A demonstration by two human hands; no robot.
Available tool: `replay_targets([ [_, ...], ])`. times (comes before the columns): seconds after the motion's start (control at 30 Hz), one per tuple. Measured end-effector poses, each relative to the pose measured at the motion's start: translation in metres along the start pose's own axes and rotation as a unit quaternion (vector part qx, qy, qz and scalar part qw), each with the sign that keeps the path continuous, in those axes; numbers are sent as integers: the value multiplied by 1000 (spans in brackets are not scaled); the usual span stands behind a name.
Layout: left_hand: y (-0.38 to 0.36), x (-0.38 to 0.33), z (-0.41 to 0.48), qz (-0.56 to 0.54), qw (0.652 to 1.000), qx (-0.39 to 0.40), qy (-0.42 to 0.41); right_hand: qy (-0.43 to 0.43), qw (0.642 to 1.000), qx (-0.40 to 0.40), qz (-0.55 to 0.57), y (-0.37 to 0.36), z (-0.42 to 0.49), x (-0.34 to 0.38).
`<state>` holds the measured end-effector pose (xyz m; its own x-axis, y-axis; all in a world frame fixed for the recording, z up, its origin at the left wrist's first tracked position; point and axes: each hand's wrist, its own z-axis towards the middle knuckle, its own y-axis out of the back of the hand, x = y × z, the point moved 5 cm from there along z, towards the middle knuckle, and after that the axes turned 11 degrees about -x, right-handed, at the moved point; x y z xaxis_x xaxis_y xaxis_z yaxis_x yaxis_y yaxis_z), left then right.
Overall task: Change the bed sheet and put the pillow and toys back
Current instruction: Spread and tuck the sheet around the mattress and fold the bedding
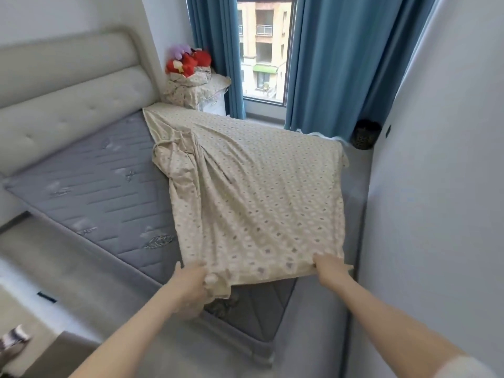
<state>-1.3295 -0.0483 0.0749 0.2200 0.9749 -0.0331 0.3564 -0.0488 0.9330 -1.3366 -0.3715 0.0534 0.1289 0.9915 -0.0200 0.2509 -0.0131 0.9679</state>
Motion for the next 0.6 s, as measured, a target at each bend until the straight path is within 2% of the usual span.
replay_targets([
  [0.2, -7, -16, -6, -91, 996, -20, 11, 48, 992, 111, 25, -25, -7, 9],
  [0.3, -11, -26, -7, -113, 992, 0, 49, 114, 986, 100, 73, -31, -14, 26],
  [0.4, -17, -42, -10, -117, 992, 23, 38, 159, 969, 100, 161, -35, -27, 46],
  [0.5, -25, -52, -18, -91, 995, 31, 6, 155, 964, 91, 198, -43, -35, 54],
  [0.6, -26, -54, -31, -40, 999, -12, -8, 136, 974, 86, 162, -51, -45, 47],
])
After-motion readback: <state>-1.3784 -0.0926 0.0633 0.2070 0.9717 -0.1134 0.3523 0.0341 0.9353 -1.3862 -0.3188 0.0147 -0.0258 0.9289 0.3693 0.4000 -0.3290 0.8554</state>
